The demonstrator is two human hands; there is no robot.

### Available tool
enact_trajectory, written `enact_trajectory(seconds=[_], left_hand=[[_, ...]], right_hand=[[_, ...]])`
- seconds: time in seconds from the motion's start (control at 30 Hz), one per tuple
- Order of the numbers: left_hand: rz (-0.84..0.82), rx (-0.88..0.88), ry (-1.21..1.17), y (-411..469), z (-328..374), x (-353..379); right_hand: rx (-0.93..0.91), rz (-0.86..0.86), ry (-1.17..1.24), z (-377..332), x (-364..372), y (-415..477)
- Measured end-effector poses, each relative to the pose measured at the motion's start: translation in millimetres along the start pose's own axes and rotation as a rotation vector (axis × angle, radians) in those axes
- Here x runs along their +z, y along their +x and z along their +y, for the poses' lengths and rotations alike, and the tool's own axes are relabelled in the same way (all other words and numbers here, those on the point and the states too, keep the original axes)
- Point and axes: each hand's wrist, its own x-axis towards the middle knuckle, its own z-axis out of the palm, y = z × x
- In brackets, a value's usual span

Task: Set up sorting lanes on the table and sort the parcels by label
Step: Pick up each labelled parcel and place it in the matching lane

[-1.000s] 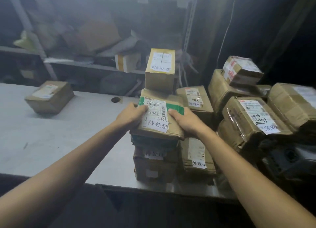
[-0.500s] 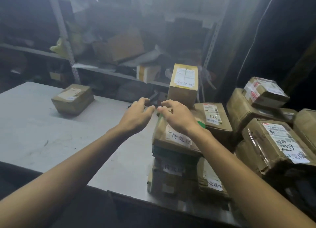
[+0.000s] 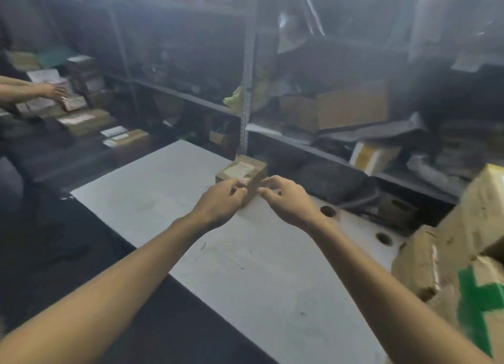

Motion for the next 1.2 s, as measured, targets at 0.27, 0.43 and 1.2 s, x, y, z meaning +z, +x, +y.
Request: enact_trajectory(seconds=[0.27, 0.43, 1.2], left_hand=[[-0.047, -0.109, -0.079, 102, -101, -18], [-0.125, -0.148, -0.123, 190, -159, 11], [-0.564, -0.341, -0.504, 440, -250, 110]], right_hand=[[0.151, -0.092, -0.007, 19, 73, 117], [0.316, -0.119, 0.072, 70, 123, 194], [0.882, 0.216, 0.820, 172, 246, 351]])
